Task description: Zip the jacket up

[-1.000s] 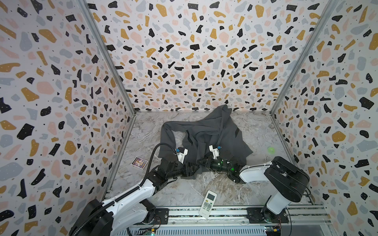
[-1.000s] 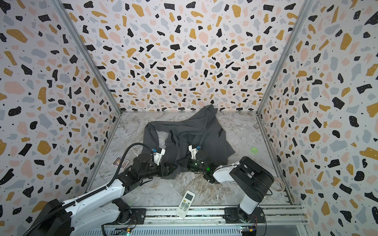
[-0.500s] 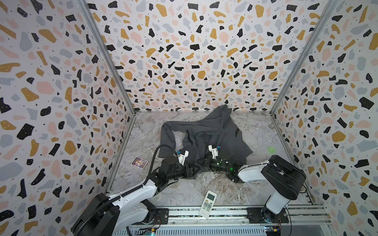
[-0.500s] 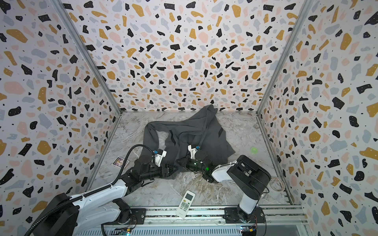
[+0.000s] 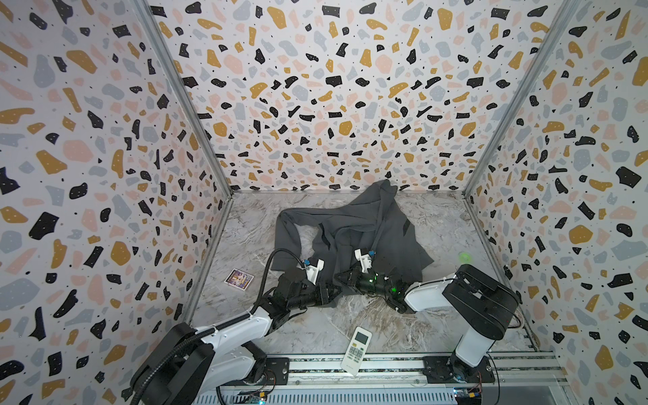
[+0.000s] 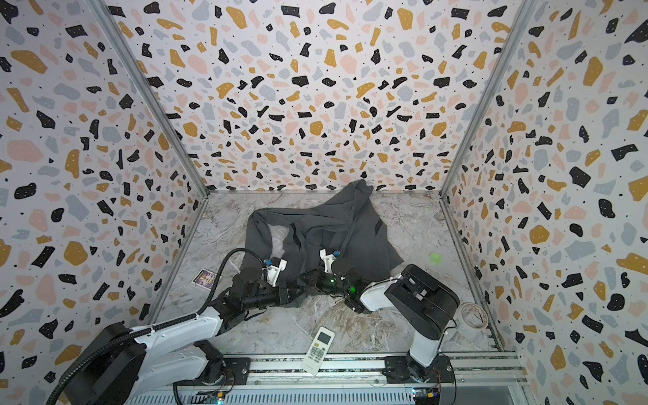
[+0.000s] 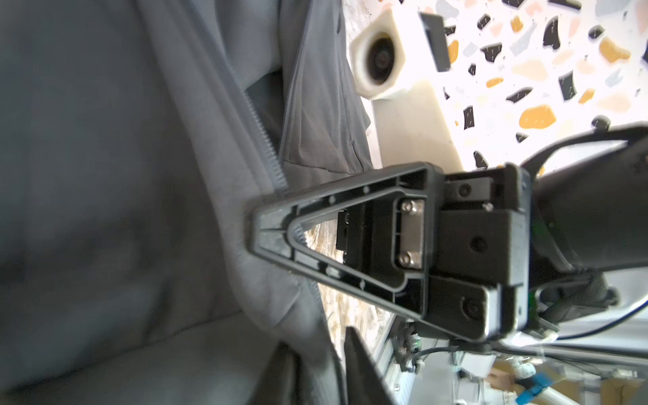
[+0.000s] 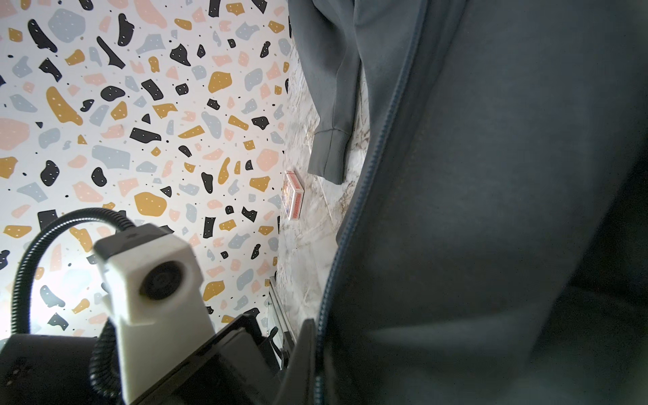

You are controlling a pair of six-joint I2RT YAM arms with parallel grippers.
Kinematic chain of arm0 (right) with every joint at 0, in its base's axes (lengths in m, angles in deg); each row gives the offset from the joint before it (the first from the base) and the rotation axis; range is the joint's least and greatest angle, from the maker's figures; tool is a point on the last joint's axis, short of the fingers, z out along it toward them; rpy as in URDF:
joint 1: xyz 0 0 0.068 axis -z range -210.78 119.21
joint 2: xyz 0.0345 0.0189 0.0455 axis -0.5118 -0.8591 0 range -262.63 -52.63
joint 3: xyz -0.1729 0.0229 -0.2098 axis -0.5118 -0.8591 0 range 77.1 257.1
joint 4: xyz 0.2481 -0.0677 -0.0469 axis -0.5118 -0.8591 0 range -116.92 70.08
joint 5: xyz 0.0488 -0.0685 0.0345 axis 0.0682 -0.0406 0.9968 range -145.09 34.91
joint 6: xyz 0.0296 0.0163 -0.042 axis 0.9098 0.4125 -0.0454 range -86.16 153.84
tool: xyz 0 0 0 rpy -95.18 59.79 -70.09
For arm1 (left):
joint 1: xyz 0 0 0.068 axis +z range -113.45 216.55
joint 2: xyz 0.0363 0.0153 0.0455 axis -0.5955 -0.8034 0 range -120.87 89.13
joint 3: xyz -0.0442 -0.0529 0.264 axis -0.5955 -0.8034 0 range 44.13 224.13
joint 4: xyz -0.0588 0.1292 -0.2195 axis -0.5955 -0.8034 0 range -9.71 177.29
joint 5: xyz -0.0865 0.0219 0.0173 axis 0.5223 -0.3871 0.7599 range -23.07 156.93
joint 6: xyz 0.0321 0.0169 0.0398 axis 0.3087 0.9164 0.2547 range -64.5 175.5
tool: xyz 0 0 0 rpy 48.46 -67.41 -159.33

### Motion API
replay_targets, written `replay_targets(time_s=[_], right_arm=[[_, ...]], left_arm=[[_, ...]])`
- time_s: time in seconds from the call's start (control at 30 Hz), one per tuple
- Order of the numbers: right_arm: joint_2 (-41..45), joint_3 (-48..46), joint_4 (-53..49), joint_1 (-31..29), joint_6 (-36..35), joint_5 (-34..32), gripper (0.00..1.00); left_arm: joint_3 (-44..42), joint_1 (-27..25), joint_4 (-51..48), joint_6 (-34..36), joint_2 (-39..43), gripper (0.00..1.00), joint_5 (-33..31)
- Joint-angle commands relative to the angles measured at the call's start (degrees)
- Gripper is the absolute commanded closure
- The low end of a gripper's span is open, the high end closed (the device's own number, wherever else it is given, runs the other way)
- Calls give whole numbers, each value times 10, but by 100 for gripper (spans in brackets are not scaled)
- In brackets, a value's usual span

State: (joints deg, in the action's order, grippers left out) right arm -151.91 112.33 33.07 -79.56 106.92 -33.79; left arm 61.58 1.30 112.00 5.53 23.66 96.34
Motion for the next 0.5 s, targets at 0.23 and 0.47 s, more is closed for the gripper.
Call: replay_targets(time_s=[0.23,0.47], right_arm=[[36,42,-149,11,-79,21,78],[113,135,-503,32,-242,-41,37]], left_arm=[[-25,1,85,-3,-11,100,-31],[-64,1,259,-70,-52,100,-75]])
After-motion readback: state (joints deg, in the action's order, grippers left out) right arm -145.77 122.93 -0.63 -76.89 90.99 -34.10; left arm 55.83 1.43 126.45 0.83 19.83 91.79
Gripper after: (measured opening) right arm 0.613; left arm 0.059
